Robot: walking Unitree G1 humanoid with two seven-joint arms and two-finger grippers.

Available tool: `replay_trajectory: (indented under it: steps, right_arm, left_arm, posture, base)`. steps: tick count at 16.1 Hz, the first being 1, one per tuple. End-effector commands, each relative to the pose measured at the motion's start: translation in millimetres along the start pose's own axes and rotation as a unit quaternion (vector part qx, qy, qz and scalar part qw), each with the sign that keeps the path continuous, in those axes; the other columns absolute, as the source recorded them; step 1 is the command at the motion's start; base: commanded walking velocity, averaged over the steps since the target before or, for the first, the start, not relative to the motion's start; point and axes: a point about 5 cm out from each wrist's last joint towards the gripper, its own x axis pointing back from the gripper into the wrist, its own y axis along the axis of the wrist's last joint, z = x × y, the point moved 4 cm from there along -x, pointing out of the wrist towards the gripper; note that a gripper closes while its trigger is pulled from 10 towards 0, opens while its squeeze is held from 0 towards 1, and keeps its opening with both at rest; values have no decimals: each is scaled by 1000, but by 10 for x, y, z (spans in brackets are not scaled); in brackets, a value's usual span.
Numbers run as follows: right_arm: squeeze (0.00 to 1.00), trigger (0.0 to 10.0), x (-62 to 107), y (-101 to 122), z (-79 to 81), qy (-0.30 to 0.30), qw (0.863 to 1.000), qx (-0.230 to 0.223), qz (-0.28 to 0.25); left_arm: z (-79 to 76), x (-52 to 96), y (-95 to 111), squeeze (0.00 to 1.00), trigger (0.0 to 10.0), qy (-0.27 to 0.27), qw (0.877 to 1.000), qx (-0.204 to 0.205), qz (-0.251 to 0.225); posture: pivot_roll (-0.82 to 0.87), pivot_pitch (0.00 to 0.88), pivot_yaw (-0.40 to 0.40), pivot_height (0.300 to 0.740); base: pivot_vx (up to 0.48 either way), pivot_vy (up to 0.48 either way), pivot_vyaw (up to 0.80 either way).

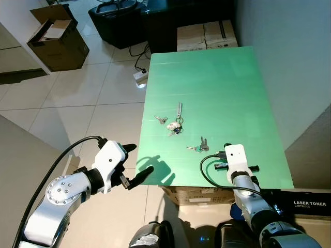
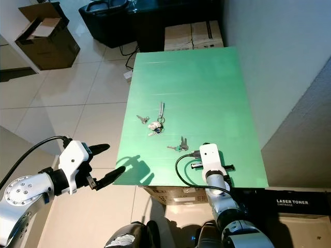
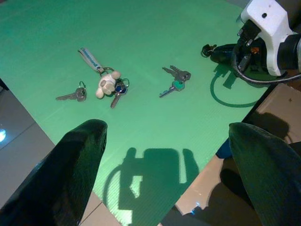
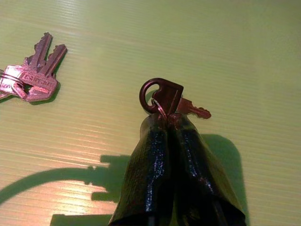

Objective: Hang keys on a hook

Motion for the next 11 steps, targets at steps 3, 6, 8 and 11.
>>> replay_trajectory:
  steps: [3,6,8,11]
  right_arm:
    - [0,0,72,-126,77,5,1000,-7,15]
    - [0,0,115,-59,77,-16,1000,-9,-20]
    - [0,0,177,6,113,-28,998,-24,-51]
    - [0,0,317,53,185,-33,995,-29,-84]
  left_arm:
    - [21,36,-24,0,10000,3,1000,-6,8]
    - [3,35,-29,0,10000,6,1000,-4,6]
    - [-16,33,-29,0,10000,11,1000,0,0]
    - [30,-28,4,0,10000,43,999,-1,-19]
  posture:
    - [93,177,222,740]
    - [86,177,210,740]
    - [75,175,204,740]
    - [48,176,203,740]
  base:
    - [0,0,0]
    - [0,0,0]
    - [0,0,0]
    - [0,0,0]
